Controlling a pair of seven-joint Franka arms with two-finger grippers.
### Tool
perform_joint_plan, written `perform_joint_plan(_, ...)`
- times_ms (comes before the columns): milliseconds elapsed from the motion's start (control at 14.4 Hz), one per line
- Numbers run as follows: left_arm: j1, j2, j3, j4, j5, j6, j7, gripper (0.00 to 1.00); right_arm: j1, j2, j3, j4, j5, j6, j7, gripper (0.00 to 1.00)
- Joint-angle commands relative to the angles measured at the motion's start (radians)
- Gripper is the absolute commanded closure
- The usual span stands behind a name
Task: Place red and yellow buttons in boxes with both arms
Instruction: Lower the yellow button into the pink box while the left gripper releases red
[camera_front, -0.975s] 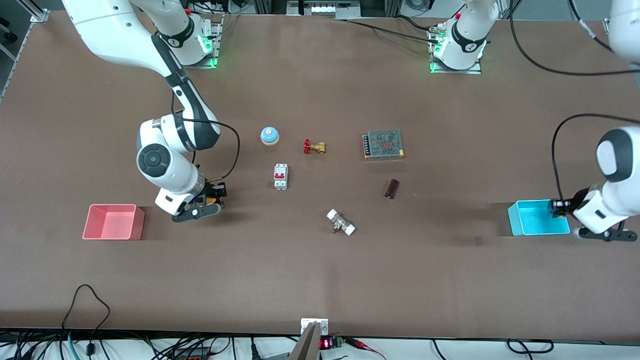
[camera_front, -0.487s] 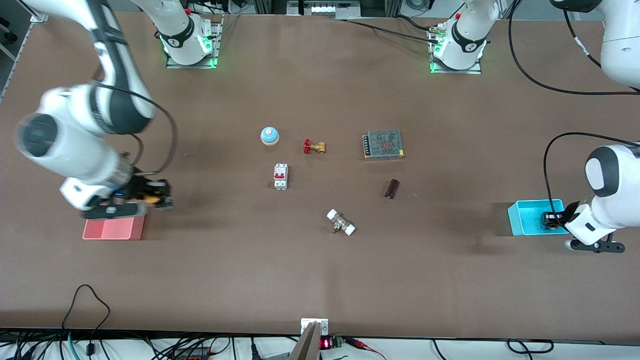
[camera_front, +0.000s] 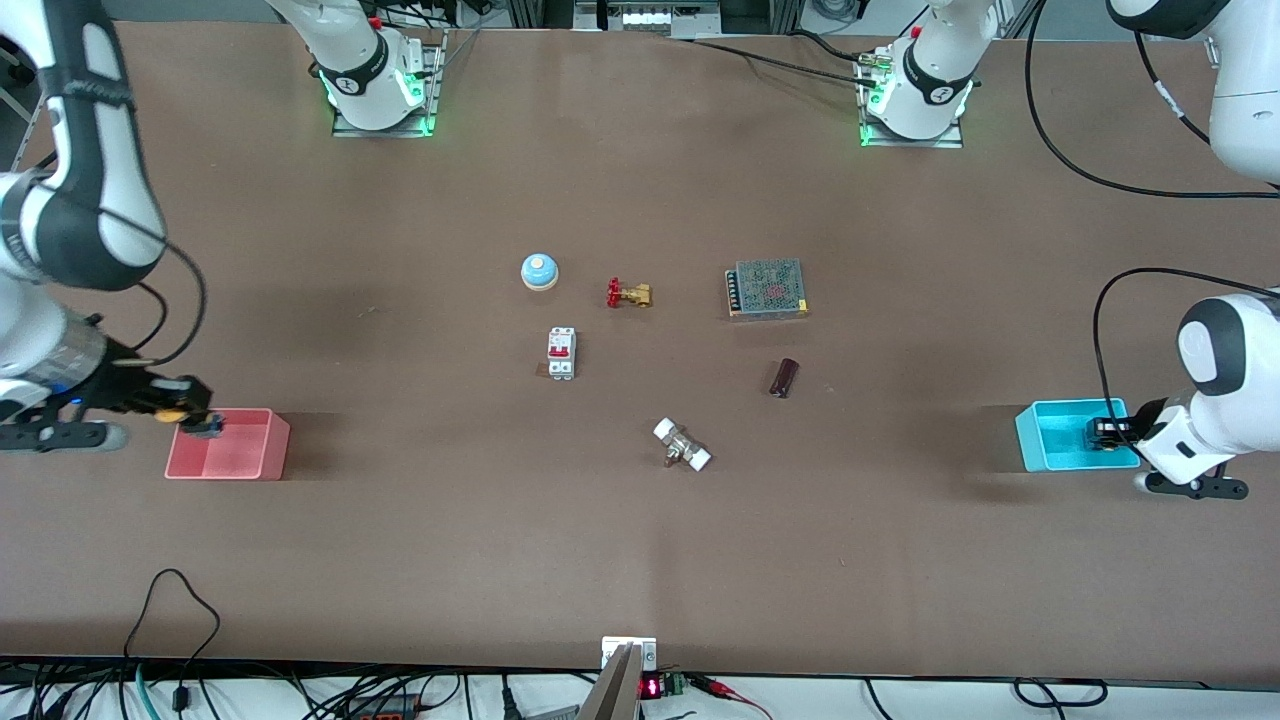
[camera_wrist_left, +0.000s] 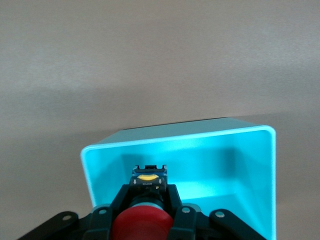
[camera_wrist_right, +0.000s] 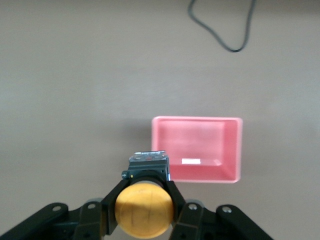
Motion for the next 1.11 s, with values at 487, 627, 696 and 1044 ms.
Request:
perform_joint_plan(487,0.01,0.009,-0.009,-0.035,-0.066,0.014,0.007,0.8,-0.023,0.172,0.006,0.035,0.011,0.12,-0.021,0.76)
perform_joint_plan(627,0.008,0.013,-0.009,-0.037,-0.068,0.014,0.006,0.75,-0.024,0.192,0.006,0.028,0.002,0.158,-0.021,0.76)
perform_joint_plan(696,0.011,0.013,-0.009,-0.037,-0.068,0.014,0.006,0.68,-0.025,0.201,0.006,0.028,0.0,0.174,-0.022,0.76)
perform_joint_plan(1044,0.008,0.009,-0.009,-0.026,-0.066,0.013,0.018,0.0,-0.038,0.244,0.006,0.015,-0.035,0.205,-0.024,0.74)
